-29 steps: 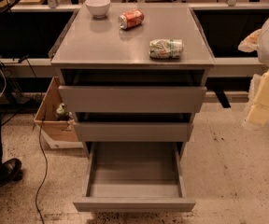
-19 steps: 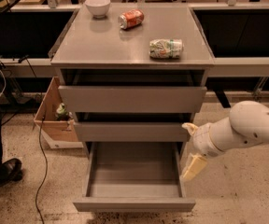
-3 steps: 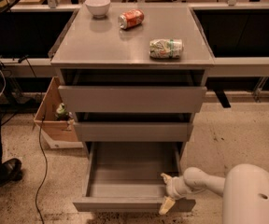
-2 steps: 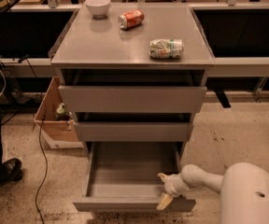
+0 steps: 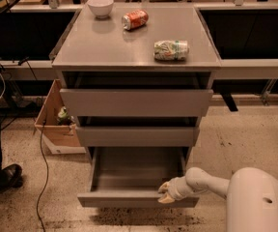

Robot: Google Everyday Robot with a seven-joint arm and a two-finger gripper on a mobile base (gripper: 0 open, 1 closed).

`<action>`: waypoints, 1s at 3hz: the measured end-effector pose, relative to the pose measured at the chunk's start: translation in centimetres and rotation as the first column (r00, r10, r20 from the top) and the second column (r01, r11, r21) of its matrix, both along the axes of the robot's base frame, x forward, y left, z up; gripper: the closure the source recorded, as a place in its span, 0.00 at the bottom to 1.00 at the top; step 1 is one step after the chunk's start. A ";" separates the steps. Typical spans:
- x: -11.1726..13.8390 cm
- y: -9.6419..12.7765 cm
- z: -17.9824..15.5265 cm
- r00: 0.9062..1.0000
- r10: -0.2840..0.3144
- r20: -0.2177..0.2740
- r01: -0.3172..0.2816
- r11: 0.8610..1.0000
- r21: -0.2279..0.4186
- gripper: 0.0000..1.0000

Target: Close bottom drawer

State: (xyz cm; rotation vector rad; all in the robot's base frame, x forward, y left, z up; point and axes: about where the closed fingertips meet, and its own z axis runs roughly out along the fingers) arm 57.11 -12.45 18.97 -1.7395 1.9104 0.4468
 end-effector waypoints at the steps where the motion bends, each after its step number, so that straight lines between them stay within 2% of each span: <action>1: 0.6 0.4 0.4 1.000 0.007 0.017 -0.007 1.000 0.006 0.94; 2: 0.8 0.5 0.4 1.000 0.008 0.023 -0.008 1.000 0.010 0.91; 3: 1.2 0.8 1.1 0.999 0.008 0.044 -0.009 1.000 0.019 0.68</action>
Offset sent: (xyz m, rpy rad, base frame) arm 0.0217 0.0085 0.0197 0.0276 -0.0693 0.0096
